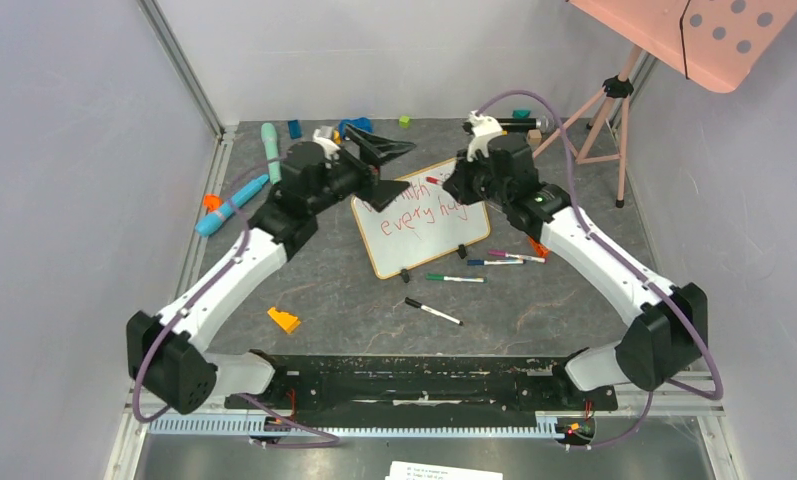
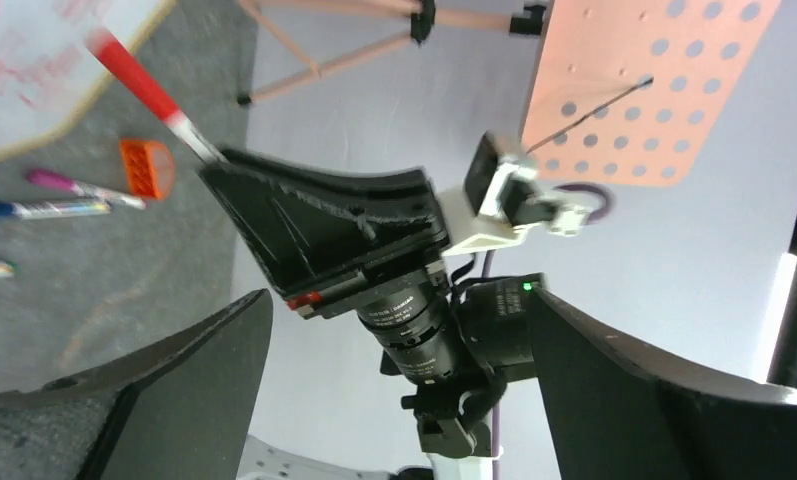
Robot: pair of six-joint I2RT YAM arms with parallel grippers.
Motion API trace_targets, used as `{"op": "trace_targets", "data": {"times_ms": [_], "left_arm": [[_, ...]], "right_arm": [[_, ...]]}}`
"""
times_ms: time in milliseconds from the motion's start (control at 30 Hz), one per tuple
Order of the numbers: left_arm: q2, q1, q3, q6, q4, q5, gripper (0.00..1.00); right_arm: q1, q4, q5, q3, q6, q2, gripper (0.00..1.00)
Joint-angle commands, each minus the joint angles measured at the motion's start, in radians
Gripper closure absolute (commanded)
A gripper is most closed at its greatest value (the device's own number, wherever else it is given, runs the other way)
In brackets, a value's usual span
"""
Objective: Write a sentence on the whiteboard
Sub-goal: Put down the whiteboard marker at the center of the board.
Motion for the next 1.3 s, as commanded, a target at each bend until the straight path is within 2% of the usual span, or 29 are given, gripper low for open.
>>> {"op": "trace_targets", "data": {"times_ms": [0,100,200,367,467,633,733,800,933,1133,1200,1233,1267], "left_arm": [[-0.109,0.151,0.037,0.279,-0.219,0.137,0.00],[-0.161,0.227,0.042,0.471,-0.400,0.087,0.00],[-0.203,0.238,0.036,0.662,-0.532,-0.067,0.00],[-0.235,0.238,-0.044,0.833,-0.552,-0.282,0.00],[-0.239,0.239,-0.103,0.909,-0.503,-0.359,0.00],[-0.280,0.239,-0.222,1.007,-0.355,-0.404,0.00],[-0.322,0.240,-0.318,1.084,-0.223,-0.334,0.00],[-0.344,0.240,-0.376,1.101,-0.159,-0.338,0.00],[-0.343,0.242,-0.415,1.130,-0.147,-0.370,0.00],[-0.292,0.242,-0.413,1.218,-0.160,-0.374,0.00],[-0.288,0.242,-0.426,1.237,-0.136,-0.379,0.00],[-0.286,0.242,-0.432,1.235,-0.128,-0.391,0.00],[-0.281,0.243,-0.435,1.227,-0.126,-0.410,0.00]], "right_arm": [[-0.087,0.013,-0.044,-0.081,0.007,-0.153,1.00],[-0.132,-0.118,0.008,-0.143,-0.024,-0.210,1.00],[-0.158,-0.194,0.120,-0.241,-0.046,-0.280,1.00],[-0.178,-0.212,0.284,-0.363,-0.042,-0.346,1.00],[-0.204,-0.192,0.305,-0.393,-0.041,-0.316,1.00],[-0.299,-0.118,0.212,-0.383,-0.005,-0.214,1.00],[-0.382,-0.027,0.039,-0.387,0.044,-0.151,1.00],[-0.419,0.036,-0.053,-0.398,0.088,-0.116,1.00],[-0.438,0.151,-0.122,-0.433,0.151,-0.076,1.00],[-0.444,0.221,-0.139,-0.460,0.190,-0.020,0.98],[-0.445,0.254,-0.146,-0.468,0.214,-0.003,0.96],[-0.446,0.256,-0.149,-0.466,0.225,0.005,0.91],[-0.447,0.257,-0.146,-0.461,0.234,0.012,0.79]]}}
